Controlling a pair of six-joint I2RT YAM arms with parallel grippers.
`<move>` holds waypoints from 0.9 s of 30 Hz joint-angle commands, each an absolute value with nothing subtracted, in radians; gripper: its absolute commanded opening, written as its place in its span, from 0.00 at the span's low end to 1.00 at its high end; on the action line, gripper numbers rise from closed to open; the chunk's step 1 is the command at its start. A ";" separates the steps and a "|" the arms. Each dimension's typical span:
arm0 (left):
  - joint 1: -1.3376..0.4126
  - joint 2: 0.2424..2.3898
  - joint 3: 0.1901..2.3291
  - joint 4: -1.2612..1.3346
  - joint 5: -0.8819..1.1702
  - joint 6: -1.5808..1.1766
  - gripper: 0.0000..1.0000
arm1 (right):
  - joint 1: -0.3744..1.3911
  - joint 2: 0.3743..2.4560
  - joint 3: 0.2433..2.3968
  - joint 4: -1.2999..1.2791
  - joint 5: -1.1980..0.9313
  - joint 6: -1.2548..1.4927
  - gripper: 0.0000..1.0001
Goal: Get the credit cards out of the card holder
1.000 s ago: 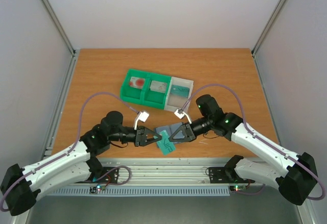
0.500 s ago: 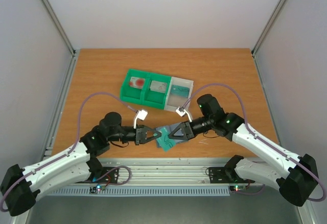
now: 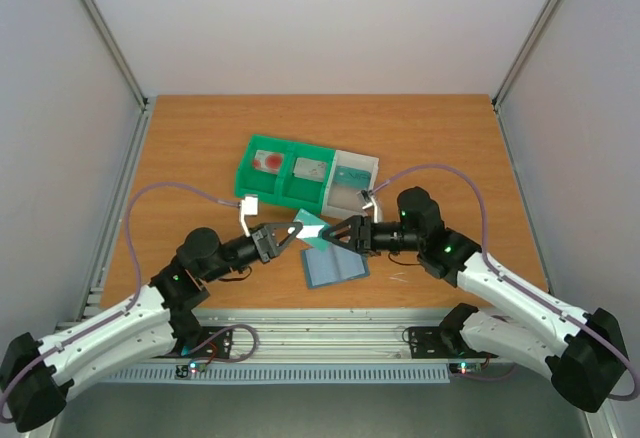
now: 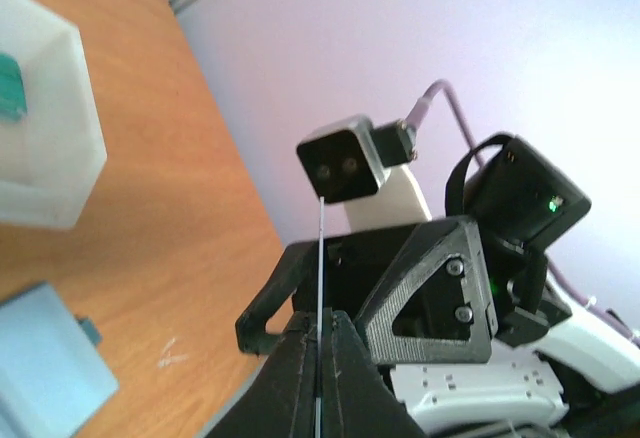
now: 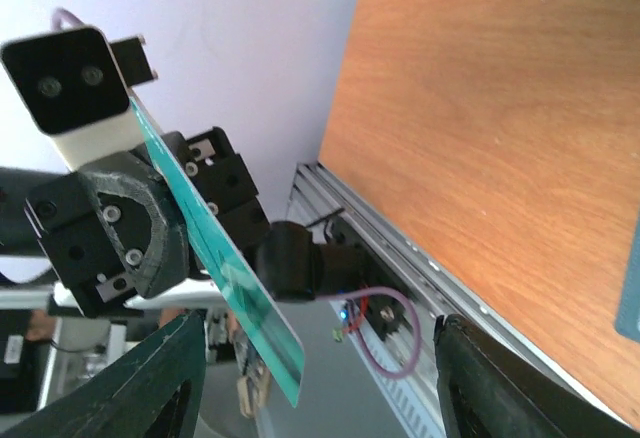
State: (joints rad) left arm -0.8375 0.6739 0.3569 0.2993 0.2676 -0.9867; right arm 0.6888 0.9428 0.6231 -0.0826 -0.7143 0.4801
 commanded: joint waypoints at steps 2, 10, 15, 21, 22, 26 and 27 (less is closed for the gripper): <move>-0.838 0.710 0.349 0.495 0.121 -1.040 0.00 | 0.689 0.965 0.604 0.149 -0.662 0.627 0.62; -0.839 0.763 0.263 0.700 0.005 -1.145 0.00 | 0.710 0.959 0.586 0.256 -0.577 0.699 0.47; -0.839 0.776 0.254 0.739 -0.016 -1.153 0.00 | 0.731 0.992 0.608 0.264 -0.544 0.689 0.47; -0.839 0.786 0.259 0.749 -0.039 -1.181 0.00 | 0.745 1.002 0.608 0.281 -0.508 0.693 0.46; -0.839 0.786 0.259 0.751 -0.040 -1.184 0.00 | 0.749 1.002 0.609 0.280 -0.505 0.692 0.46; -0.839 0.790 0.258 0.759 -0.057 -1.189 0.00 | 0.761 1.005 0.614 0.275 -0.490 0.686 0.37; -0.840 0.790 0.259 0.759 -0.060 -1.190 0.00 | 0.762 1.007 0.615 0.277 -0.492 0.686 0.35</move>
